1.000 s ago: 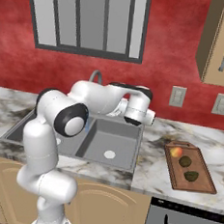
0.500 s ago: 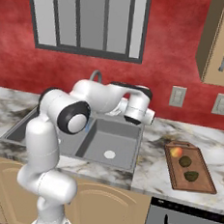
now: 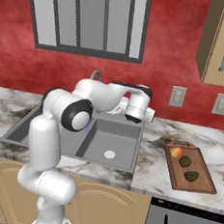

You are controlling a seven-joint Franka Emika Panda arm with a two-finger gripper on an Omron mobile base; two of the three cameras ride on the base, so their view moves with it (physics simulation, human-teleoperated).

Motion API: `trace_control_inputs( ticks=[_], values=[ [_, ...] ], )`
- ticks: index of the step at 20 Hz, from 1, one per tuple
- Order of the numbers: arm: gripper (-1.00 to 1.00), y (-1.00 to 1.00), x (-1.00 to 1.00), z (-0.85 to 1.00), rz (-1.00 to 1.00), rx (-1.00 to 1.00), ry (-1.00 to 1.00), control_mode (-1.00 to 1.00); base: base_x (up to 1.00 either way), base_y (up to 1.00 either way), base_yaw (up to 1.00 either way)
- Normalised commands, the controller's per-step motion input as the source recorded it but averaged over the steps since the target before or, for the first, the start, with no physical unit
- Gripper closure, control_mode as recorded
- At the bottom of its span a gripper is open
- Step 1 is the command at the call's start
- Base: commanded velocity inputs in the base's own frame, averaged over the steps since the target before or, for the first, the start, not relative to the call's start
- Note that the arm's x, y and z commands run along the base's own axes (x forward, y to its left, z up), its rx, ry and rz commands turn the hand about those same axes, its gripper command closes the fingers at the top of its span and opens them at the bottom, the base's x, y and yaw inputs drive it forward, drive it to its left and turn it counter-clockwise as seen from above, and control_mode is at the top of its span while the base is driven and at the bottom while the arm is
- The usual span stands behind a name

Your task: Pick the kiwi, mango, kiwi from the sink and place them on the cutting board to airdry. Then turn off the sink faucet.

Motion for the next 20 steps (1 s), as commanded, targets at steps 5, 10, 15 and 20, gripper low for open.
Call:
trace_control_inputs(
  ticks=[5, 10, 15, 20],
  values=[
    [-1.00, 0.00, 0.14, -0.11, 0.00, 0.00, 0.01, -1.00, 0.00, 0.00, 0.00],
    [-1.00, 0.03, 0.18, -0.11, 0.00, 0.00, 0.01, -1.00, 0.00, 0.00, 0.00],
    [-1.00, 0.04, 0.21, -0.10, 0.00, 0.00, 0.02, -1.00, 0.00, 0.00, 0.00],
    [-1.00, 0.01, 0.21, -0.08, 0.00, 0.00, 0.02, -1.00, 0.00, 0.00, 0.00]
  ],
)
